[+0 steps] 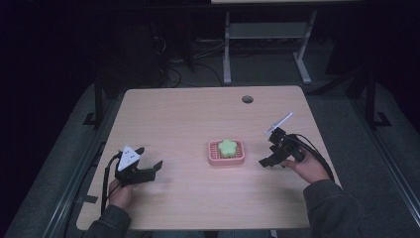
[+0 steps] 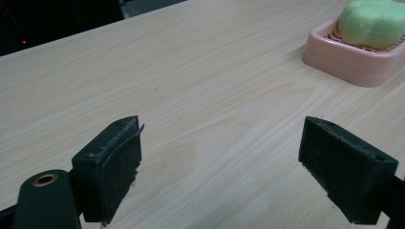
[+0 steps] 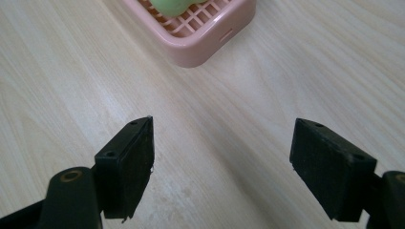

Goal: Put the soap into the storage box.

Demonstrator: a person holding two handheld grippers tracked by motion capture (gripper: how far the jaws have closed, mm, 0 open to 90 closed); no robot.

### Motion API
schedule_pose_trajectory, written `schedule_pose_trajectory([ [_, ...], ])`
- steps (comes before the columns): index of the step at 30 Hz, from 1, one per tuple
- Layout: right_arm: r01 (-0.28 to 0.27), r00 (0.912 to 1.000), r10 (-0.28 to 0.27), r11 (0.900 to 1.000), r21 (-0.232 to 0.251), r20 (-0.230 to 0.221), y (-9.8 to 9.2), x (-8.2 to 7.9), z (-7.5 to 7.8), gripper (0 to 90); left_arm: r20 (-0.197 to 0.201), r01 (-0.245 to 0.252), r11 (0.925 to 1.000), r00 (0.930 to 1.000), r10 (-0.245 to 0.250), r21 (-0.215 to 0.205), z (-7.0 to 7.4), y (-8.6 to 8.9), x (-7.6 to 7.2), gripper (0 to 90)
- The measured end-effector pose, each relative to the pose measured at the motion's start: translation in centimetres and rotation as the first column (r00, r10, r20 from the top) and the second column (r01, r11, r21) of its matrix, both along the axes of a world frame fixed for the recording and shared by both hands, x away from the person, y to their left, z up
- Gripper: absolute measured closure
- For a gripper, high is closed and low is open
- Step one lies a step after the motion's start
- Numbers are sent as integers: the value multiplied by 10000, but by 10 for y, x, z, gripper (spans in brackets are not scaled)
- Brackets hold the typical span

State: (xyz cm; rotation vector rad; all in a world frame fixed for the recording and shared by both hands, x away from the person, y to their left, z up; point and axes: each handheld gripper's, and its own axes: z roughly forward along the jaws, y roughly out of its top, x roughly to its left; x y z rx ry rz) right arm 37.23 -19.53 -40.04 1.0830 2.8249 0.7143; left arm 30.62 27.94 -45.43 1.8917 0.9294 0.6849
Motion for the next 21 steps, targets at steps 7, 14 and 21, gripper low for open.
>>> schedule_pose_trajectory([
  [7,193,9998,-193,9997,115,-1,-11,-6,-1,228,-13,11,10000,10000,-11,14,0,0,0,142],
  [14,384,9993,-383,9991,187,-28,-21,-11,-5,228,-39,13,10000,10000,-13,50,0,0,0,142],
  [21,541,9985,-539,9982,249,-60,-30,-18,-12,229,-85,22,10000,10000,-21,76,-1,-1,1,143],
])
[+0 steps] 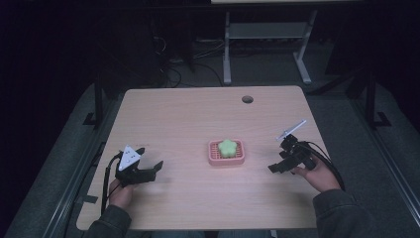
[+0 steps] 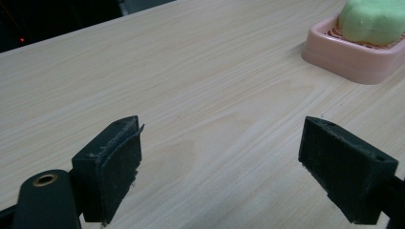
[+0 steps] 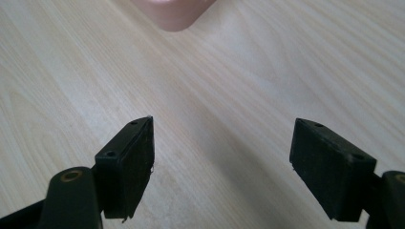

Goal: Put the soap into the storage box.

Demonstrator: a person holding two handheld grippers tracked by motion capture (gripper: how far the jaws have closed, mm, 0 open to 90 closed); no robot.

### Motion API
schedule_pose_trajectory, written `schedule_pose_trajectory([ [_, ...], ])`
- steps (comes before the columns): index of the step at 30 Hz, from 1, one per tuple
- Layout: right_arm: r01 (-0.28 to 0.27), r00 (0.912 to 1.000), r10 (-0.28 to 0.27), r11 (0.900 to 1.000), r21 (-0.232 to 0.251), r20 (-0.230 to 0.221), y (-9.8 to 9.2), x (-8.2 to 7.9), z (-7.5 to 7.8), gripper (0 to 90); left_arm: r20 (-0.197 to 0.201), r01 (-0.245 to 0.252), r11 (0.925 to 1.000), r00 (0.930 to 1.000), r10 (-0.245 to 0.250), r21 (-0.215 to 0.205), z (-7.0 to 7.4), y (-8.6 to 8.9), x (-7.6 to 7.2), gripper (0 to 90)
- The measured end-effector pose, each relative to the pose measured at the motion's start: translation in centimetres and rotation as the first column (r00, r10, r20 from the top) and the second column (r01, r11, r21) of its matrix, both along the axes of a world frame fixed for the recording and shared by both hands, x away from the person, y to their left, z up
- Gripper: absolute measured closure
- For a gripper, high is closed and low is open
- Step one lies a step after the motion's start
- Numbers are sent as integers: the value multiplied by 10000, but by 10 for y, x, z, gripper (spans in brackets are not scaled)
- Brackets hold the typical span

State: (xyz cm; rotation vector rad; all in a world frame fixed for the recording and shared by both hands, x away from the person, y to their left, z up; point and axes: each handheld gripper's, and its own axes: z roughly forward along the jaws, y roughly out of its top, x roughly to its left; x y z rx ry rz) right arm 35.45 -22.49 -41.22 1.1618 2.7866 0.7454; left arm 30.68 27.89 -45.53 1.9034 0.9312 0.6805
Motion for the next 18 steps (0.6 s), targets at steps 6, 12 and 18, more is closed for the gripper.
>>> schedule_pose_trajectory([
  [6,176,9998,-176,9998,125,3,-9,-6,-4,230,-10,16,10000,10000,-16,20,0,0,0,143],
  [12,368,9993,-368,9991,230,4,-16,-13,-8,230,-23,22,10000,10000,-22,21,0,0,0,142],
  [18,496,9988,-497,9985,251,28,-23,-21,-13,230,-40,30,10000,10000,-30,48,-1,-1,0,142],
])
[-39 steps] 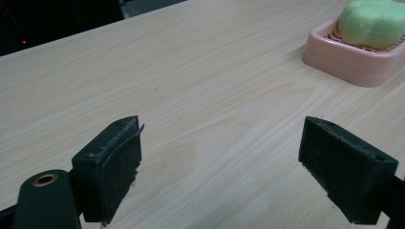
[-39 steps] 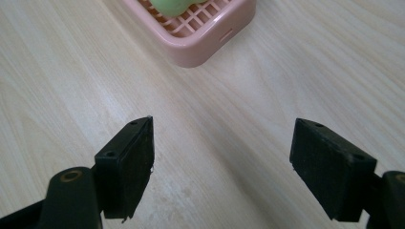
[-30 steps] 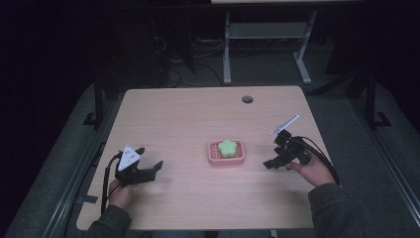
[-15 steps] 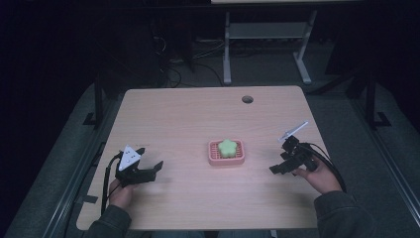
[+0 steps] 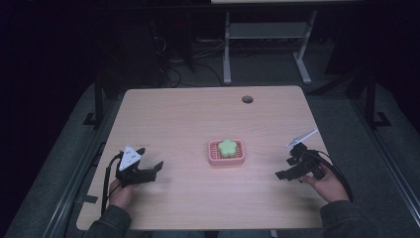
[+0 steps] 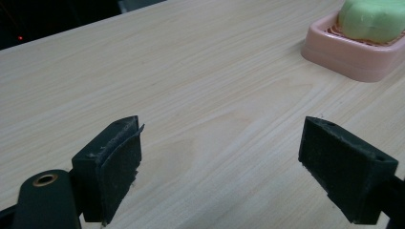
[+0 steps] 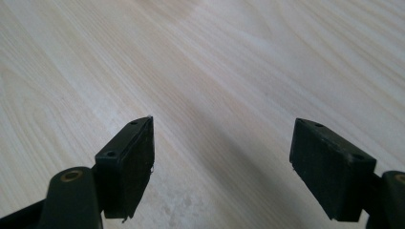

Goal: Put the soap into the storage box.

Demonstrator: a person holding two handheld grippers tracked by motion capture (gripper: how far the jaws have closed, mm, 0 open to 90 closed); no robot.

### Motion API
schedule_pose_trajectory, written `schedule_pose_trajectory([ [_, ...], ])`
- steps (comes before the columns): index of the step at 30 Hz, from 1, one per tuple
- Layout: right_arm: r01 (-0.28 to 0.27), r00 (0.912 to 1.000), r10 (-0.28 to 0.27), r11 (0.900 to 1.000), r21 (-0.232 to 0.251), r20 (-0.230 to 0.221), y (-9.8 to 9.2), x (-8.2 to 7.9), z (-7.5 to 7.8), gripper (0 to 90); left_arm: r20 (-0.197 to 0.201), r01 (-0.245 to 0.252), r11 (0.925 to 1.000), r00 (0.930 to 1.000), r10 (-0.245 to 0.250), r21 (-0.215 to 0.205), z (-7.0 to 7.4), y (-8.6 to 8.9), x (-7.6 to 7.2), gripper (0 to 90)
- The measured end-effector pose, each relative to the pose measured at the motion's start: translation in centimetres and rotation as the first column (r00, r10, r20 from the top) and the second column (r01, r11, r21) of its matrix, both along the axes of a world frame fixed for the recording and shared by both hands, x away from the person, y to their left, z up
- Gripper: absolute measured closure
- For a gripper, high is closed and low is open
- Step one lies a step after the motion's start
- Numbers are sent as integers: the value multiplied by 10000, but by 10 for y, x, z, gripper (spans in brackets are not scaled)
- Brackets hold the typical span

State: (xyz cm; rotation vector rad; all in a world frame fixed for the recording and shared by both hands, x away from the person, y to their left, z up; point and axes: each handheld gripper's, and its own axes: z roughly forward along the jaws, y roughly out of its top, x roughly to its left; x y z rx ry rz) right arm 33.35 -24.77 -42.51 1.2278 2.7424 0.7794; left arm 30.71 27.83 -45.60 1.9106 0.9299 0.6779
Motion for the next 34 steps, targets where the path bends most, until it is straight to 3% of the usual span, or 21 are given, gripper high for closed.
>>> schedule_pose_trajectory([
  [26,611,9975,-627,9971,455,333,-21,-34,-16,230,-96,43,10000,9999,-42,78,-2,-2,1,143],
  [34,1009,9871,-1143,9877,1194,1118,-26,-65,-23,223,-76,55,9999,10000,-55,97,-2,-2,2,143],
])
